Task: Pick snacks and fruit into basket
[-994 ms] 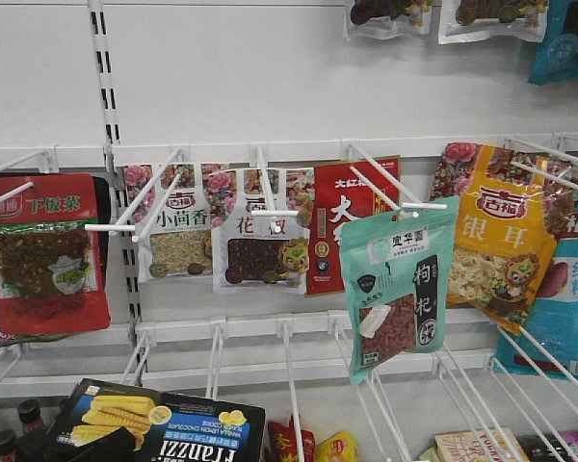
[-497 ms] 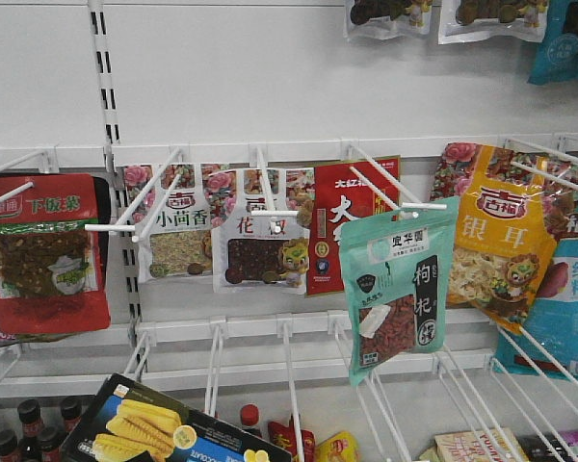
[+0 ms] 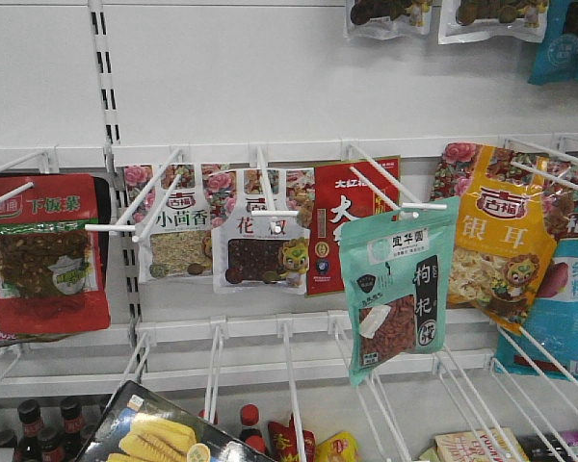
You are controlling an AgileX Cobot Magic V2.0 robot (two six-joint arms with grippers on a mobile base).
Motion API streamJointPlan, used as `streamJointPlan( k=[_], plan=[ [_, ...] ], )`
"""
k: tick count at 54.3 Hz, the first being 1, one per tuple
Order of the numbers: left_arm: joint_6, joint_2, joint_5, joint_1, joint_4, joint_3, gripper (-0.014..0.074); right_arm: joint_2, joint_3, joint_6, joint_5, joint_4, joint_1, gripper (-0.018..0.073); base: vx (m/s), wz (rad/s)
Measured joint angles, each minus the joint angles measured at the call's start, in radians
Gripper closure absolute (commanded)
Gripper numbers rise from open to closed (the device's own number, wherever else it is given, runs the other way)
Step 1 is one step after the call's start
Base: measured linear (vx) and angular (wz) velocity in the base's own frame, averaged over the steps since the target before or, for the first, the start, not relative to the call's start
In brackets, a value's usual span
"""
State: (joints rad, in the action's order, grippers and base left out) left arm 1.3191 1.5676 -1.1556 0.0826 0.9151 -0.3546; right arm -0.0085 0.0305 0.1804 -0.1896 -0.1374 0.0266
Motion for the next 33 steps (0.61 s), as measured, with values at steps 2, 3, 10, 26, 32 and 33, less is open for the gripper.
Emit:
streamJointPlan(
  k=[2, 3, 10, 26, 32, 33],
  plan=[
    [-0.008, 0.000, 0.000, 0.000, 0.002, 0.000, 0.0594, 0.000, 0.000, 0.000, 0.000, 0.000, 0.000, 0.0569, 0.00, 0.00],
    [-0.012, 0.000, 0.000, 0.000, 0.004, 0.000, 0.0594, 0.000, 0.000, 0.000, 0.000, 0.000, 0.000, 0.0569, 0.00, 0.00],
    [-0.037, 0.000, 0.000, 0.000, 0.006, 0.000, 0.0594, 0.000, 0.000, 0.000, 0.000, 0.000, 0.000, 0.0569, 0.00, 0.00],
    [-0.098, 0.000, 0.000, 0.000, -0.036, 0.000, 0.0594, 0.000, 0.000, 0.000, 0.000, 0.000, 0.000, 0.0569, 0.00, 0.00],
    [-0.128, 0.000, 0.000, 0.000, -0.068, 0.000, 0.0594, 0.000, 0.000, 0.000, 0.000, 0.000, 0.000, 0.0569, 0.00, 0.00],
    [-0.131, 0.000, 0.000, 0.000, -0.074, 0.000, 0.0594, 0.000, 0.000, 0.000, 0.000, 0.000, 0.000, 0.0569, 0.00, 0.00]
  ],
)
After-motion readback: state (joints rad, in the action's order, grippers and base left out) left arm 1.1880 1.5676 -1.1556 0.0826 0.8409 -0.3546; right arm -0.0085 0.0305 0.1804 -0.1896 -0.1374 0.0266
